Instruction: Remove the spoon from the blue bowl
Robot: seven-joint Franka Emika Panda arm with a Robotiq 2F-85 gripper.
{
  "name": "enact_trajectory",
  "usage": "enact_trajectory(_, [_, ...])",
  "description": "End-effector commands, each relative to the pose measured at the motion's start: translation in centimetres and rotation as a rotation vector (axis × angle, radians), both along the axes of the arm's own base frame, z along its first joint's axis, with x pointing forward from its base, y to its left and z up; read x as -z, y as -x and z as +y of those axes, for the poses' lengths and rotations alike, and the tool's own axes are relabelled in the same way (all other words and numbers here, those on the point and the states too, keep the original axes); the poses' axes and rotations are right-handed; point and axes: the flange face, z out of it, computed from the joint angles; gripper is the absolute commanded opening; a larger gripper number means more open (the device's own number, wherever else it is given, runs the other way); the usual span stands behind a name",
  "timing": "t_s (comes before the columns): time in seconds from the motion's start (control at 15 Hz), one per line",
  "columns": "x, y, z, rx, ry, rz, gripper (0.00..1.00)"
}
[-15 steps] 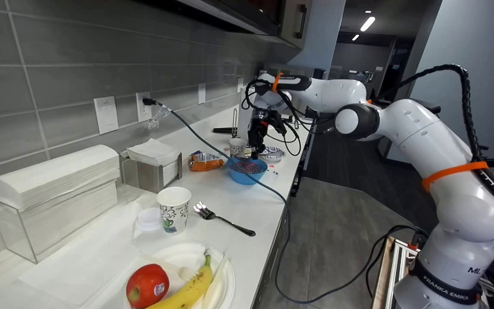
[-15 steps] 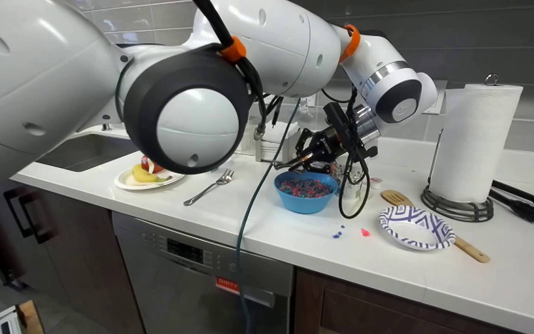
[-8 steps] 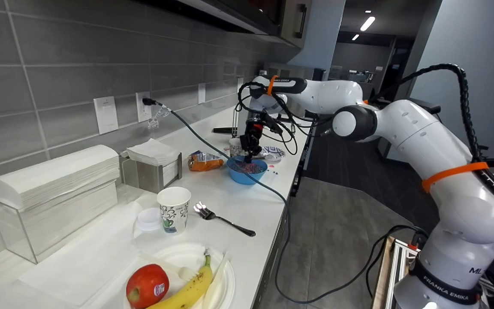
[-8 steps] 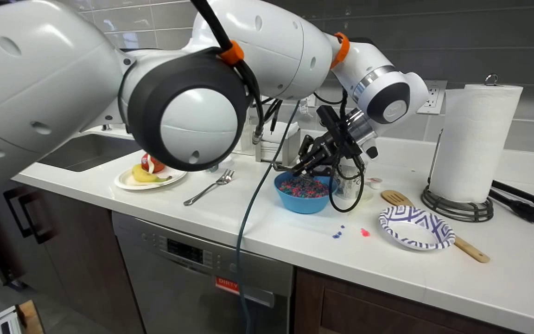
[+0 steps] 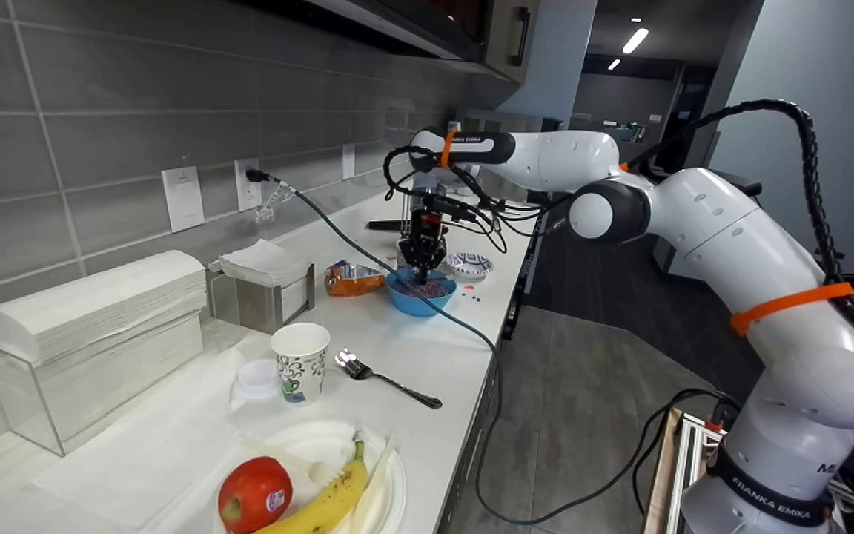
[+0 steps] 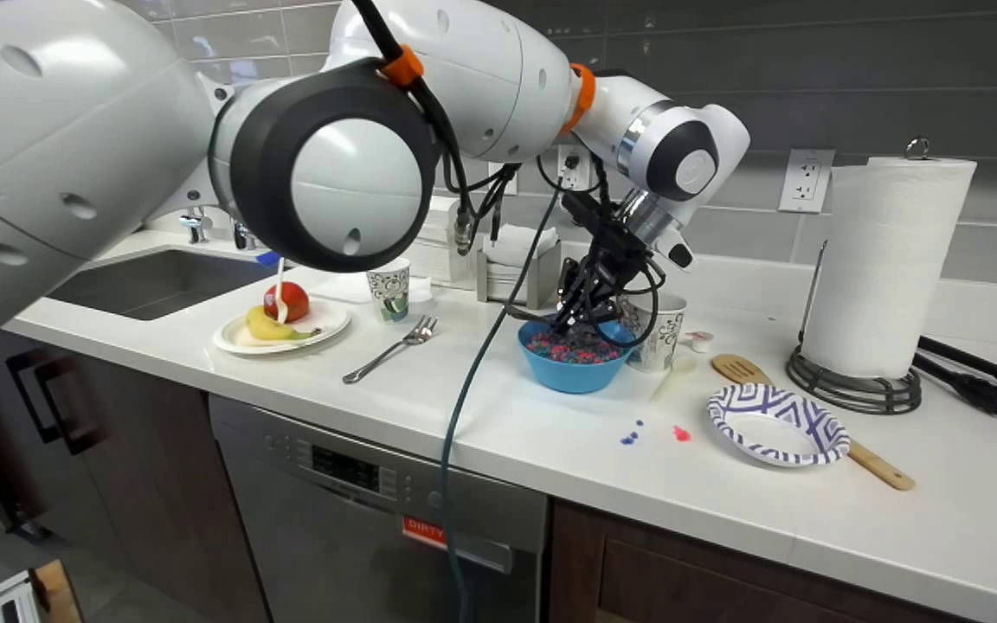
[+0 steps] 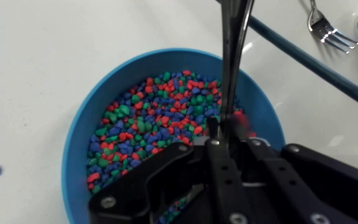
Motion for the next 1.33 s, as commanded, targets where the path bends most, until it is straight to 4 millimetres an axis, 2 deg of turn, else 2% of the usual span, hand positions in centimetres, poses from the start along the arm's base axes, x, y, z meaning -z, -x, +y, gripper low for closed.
enact_trajectory(0.0, [-0.1,0.1,2.2,0.032,0.139,0.044,0.03])
enact_trajectory(0.27, [-0.8,-0.2,4.6,0.068,0.257,0.035,0.03])
enact_trajectory(0.6, [-1.1,0.5,6.6,0.113,0.364,0.044,0.03])
enact_trajectory(0.87, [-1.1,1.7,7.8,0.163,0.424,0.064,0.03])
enact_trajectory(1.27, [-2.6,3.1,8.7,0.218,0.537,-0.039,0.03])
